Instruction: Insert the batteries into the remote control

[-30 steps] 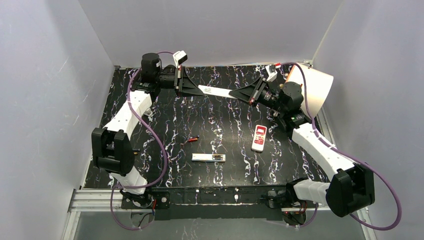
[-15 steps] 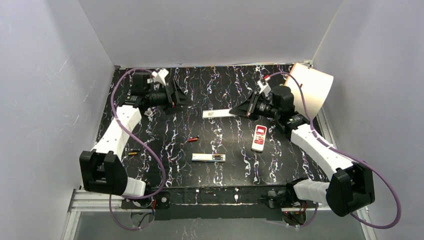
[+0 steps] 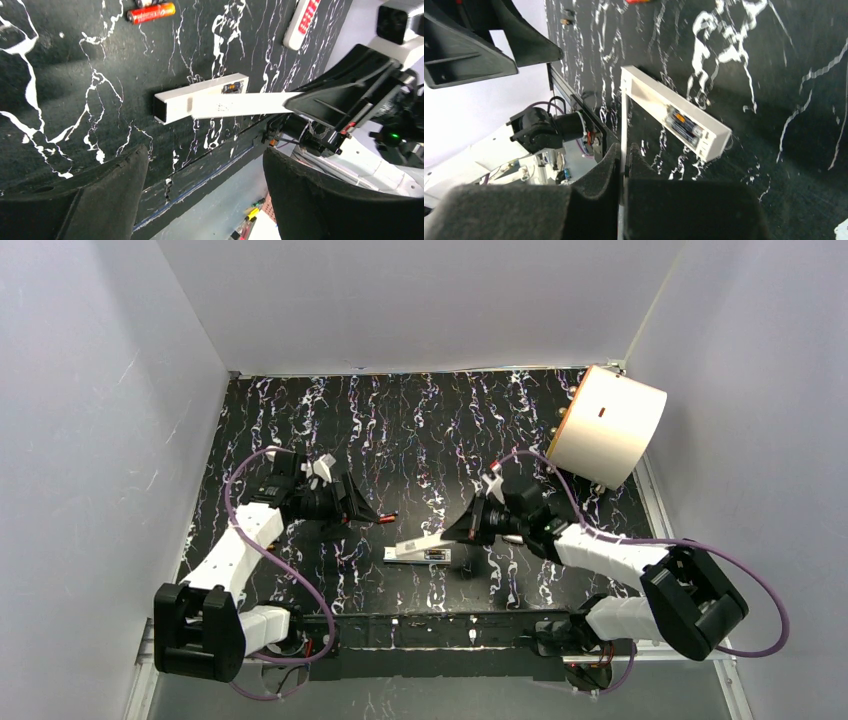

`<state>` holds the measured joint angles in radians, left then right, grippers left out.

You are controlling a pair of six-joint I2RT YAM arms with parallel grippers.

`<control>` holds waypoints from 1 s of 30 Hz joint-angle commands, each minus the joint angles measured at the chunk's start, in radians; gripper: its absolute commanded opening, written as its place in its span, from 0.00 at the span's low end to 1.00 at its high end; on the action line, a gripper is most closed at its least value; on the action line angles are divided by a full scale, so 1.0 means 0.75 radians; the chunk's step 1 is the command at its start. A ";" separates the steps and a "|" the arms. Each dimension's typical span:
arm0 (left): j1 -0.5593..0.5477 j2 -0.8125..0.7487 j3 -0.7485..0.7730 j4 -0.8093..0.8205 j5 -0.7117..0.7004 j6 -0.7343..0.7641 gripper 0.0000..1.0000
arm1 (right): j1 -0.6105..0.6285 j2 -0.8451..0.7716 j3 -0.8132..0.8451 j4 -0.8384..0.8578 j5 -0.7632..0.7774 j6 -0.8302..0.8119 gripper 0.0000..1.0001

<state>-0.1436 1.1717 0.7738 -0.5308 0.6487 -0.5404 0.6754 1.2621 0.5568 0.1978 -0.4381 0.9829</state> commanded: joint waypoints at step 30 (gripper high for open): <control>-0.022 0.183 -0.196 0.174 0.144 -0.012 0.66 | 0.214 0.178 -0.327 0.674 0.290 0.304 0.01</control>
<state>-0.1513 1.2953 0.6289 -0.3958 0.7269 -0.5476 0.8318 1.3746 0.3420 0.6392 -0.2081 1.2045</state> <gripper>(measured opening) 0.675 0.066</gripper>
